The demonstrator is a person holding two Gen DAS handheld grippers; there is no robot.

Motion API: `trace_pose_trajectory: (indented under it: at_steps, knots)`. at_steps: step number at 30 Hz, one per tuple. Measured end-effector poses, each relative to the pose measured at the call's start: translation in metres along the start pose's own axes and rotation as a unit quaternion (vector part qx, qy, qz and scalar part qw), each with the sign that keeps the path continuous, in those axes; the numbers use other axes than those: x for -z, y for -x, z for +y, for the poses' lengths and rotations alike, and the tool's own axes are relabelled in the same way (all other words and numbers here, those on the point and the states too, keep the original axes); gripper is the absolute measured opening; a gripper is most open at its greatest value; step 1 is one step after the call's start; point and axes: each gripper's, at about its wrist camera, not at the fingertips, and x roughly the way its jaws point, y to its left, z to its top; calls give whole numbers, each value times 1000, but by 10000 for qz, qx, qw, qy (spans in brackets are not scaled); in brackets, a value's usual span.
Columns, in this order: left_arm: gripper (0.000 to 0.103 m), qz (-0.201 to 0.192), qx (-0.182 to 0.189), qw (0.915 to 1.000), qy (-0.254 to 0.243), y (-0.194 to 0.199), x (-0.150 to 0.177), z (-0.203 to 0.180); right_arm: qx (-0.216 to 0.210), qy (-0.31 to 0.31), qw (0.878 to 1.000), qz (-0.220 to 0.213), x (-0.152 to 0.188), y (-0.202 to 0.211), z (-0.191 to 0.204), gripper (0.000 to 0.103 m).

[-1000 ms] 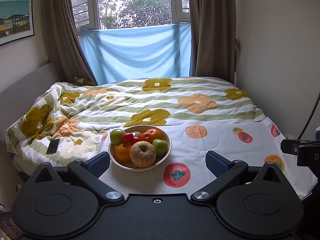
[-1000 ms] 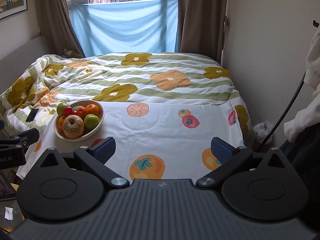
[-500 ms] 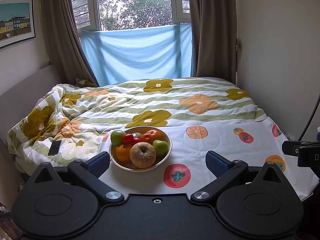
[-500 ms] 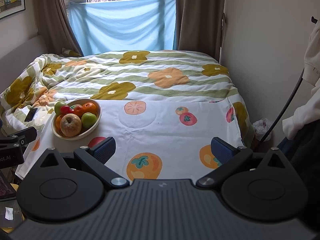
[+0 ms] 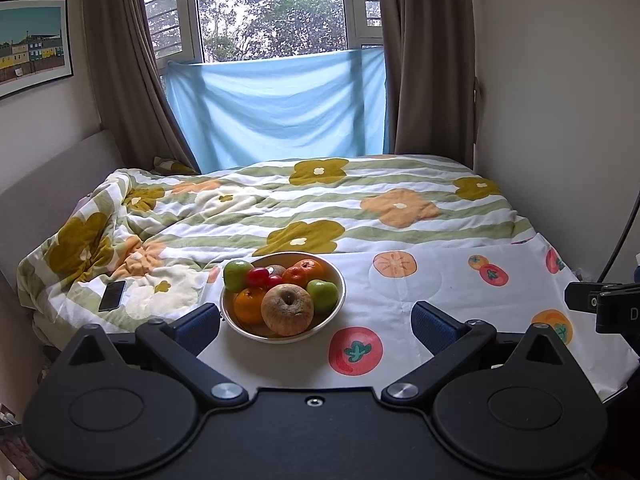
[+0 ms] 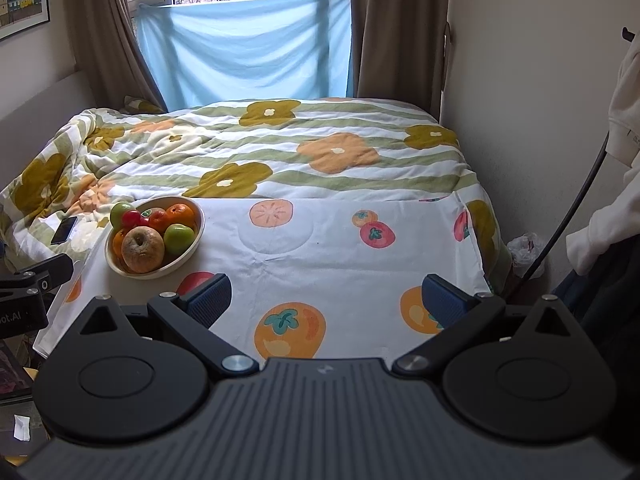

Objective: Organize fruits

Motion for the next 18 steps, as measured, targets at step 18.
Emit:
trace_pose_trajectory:
  at_steps: [18]
  knots:
    - [103, 9, 70, 10000, 48, 3, -1, -2, -43, -45, 10000, 55, 4, -3, -2, 103]
